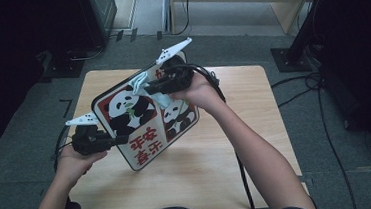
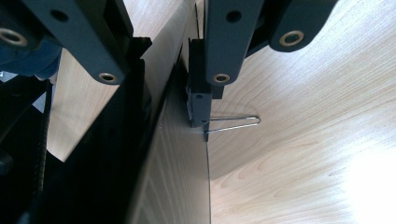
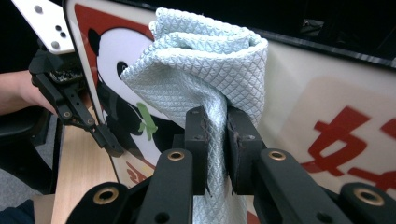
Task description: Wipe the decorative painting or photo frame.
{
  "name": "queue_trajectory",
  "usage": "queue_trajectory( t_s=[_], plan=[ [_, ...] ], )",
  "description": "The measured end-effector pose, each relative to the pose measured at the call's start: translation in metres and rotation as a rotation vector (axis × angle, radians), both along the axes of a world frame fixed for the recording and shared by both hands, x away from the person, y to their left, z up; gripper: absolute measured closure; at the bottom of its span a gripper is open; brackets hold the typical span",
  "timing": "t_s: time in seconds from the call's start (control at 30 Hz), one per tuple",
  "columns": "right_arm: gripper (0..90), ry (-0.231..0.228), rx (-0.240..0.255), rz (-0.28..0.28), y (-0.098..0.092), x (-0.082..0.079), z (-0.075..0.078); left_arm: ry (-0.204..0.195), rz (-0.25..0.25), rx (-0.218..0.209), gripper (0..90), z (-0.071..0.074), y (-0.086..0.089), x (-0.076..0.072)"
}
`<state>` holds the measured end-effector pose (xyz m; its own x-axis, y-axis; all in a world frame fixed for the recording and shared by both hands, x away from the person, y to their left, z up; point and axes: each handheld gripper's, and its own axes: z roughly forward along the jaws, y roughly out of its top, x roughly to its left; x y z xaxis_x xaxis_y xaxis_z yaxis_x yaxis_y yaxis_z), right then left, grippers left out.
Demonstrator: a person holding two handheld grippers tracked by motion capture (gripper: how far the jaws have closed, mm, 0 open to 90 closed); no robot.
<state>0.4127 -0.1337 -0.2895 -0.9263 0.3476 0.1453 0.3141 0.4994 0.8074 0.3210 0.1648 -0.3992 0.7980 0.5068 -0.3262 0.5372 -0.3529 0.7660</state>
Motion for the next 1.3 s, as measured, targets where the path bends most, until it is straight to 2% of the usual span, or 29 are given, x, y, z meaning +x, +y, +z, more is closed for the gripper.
queue_trajectory(
  t_s=[0.47, 0.63, 0.8, 0.87, 1.0, 1.03, 1.13, 1.3],
  plan=[
    [80.6, 0.032, 0.013, 0.004, -0.005, -0.006, -0.03, -0.004, -0.005, 0.001, 76.6, 0.0, 0.0, 0.0],
    [80.6, 0.008, -0.01, 0.006, -0.005, -0.011, -0.04, -0.005, -0.004, 0.002, 76.6, 0.0, 0.0, -0.001],
    [80.6, 0.021, -0.009, 0.008, -0.007, -0.013, -0.05, -0.005, -0.004, 0.002, 76.5, 0.0, 0.0, -0.001],
    [80.6, 0.038, -0.002, 0.008, -0.01, -0.015, -0.061, -0.004, -0.005, 0.003, 76.5, 0.0, 0.0, -0.001],
    [80.6, 0.052, -0.002, 0.005, -0.012, -0.016, -0.071, -0.004, -0.006, 0.003, 76.5, 0.0, 0.0, -0.001],
    [80.6, 0.065, -0.008, -0.001, -0.013, -0.018, -0.078, -0.005, -0.006, 0.003, 76.4, 0.0, 0.0, -0.001],
    [80.5, 0.07, -0.018, 0.0, -0.014, -0.02, -0.087, -0.005, -0.006, 0.003, 76.4, 0.0, 0.0, -0.001],
    [80.5, 0.076, 0.0, -0.004, -0.017, -0.023, -0.099, -0.005, -0.007, 0.003, 76.4, 0.0, 0.0, 0.0]
  ],
)
